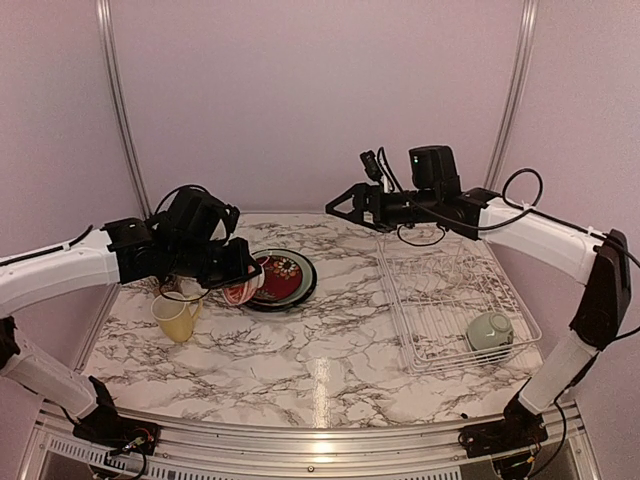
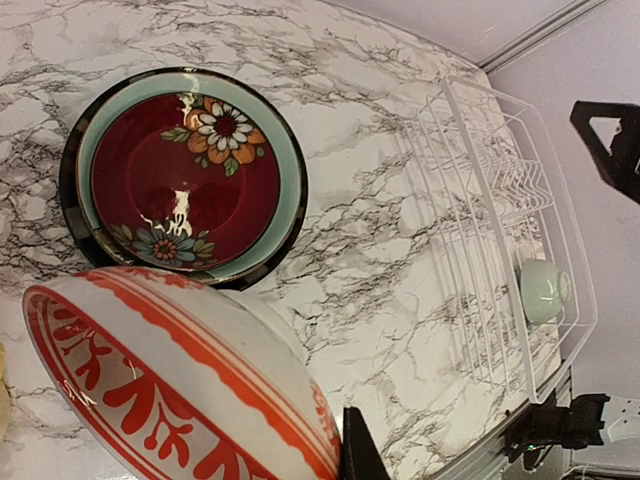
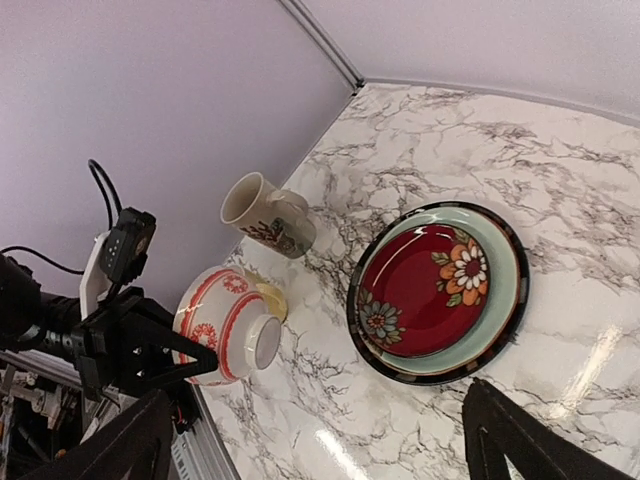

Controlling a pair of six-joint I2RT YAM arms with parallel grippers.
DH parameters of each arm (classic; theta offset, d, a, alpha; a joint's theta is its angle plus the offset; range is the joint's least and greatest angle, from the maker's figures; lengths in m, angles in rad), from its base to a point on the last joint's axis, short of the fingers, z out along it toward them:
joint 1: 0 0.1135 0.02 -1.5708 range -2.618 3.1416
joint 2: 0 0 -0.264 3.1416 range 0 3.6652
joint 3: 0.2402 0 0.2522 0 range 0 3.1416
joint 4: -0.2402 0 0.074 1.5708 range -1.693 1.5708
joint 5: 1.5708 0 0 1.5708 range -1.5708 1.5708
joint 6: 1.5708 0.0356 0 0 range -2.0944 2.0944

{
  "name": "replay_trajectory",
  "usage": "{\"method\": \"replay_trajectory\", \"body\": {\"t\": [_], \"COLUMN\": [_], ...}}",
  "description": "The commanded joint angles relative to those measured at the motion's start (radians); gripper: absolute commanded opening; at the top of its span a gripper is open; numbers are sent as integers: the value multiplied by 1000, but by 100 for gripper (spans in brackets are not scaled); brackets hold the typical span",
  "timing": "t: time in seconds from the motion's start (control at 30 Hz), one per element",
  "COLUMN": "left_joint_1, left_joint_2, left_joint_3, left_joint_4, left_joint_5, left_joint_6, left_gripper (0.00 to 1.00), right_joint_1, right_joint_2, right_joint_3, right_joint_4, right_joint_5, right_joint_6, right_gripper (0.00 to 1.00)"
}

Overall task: Unload the mixed dishes from the dish rack
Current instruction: Place the bowl at the center of the board.

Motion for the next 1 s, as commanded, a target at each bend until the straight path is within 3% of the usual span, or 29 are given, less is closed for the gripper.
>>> {"method": "replay_trajectory", "body": {"t": [0.0, 0.2, 0.37, 0.7, 0.97], "left_joint_1": [-100, -209, -276, -303, -306], "left_joint_2": [51, 235, 394, 523, 558], "left_joint_3": [49, 155, 267, 271, 262], "left_joint_4": [-231, -402, -519, -551, -566], "left_joint_5": [-222, -384, -441, -350, -330], "left_joint_6": [27, 9, 32, 74, 78], "left_gripper": [0, 0, 0, 5, 21], "right_joint_1": [-79, -140, -147, -149, -149], "right_joint_2": [-90, -179, -205, -222, -233], "right_joint_3": [-18, -61, -66, -114, -132], "right_joint_4": [-118, -158, -182, -173, -172], "right_joint_5": [144, 247, 289, 287, 295], "right_joint_6": [-100, -154, -176, -162, -159], "right_gripper": [98, 99, 98, 98, 99]}}
